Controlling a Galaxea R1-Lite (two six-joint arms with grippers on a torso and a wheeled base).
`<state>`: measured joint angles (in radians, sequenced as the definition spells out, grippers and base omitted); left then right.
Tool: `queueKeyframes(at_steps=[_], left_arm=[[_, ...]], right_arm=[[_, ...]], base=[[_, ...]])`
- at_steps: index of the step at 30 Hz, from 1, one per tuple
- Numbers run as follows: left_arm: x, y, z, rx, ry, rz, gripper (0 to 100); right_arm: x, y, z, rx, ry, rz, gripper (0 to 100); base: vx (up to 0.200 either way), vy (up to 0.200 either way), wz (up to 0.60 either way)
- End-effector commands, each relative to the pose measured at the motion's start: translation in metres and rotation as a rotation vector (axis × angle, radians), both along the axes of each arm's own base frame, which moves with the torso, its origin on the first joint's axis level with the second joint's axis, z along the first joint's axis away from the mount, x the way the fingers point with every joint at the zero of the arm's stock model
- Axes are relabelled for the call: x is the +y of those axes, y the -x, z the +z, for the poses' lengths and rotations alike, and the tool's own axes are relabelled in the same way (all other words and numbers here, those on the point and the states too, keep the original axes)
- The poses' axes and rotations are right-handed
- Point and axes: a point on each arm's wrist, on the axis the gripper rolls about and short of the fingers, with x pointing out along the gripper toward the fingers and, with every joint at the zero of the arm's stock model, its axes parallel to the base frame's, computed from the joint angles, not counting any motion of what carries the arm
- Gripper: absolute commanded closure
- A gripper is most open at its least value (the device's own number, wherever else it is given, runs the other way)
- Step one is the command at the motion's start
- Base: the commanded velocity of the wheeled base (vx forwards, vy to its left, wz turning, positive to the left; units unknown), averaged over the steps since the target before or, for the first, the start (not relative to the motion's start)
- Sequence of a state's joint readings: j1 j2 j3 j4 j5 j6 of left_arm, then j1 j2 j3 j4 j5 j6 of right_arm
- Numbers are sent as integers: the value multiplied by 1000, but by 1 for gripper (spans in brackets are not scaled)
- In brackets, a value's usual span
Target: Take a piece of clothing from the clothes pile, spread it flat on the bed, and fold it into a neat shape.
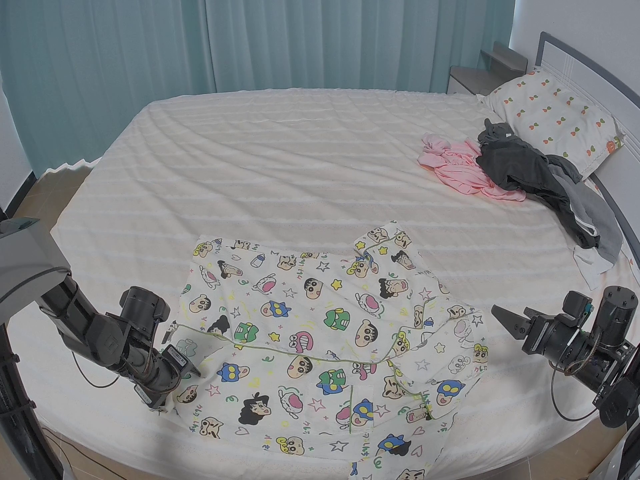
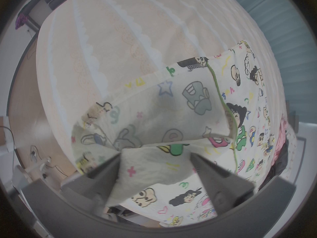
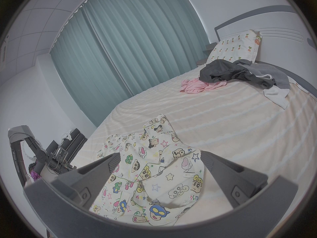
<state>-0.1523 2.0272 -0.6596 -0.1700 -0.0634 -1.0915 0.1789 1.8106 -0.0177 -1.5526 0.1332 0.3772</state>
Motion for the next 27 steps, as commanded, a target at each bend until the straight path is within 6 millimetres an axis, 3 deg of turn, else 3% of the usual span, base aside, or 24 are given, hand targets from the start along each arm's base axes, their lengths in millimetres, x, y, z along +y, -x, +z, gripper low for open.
queueKeyframes(at_steps=[1, 9, 14, 23, 27], left_arm=[[-4, -7, 5, -26, 30, 33, 100], [-4, -11, 12, -55, 56, 90, 100], [-1, 7, 19, -71, 6, 90, 100], [5, 27, 22, -167, -168, -37, 100], [6, 23, 22, -255, -190, -74, 100]], right_arm=[[-1, 3, -1, 3, 0, 1, 0], [-1, 3, -1, 3, 0, 1, 0], [0, 4, -1, 2, 0, 2, 0], [-1, 4, 0, -2, 1, 0, 0], [-1, 4, 0, 1, 2, 0, 0]], base=[[0, 0, 0], [0, 0, 0], [0, 0, 0], [0, 0, 0], [0, 0, 0]])
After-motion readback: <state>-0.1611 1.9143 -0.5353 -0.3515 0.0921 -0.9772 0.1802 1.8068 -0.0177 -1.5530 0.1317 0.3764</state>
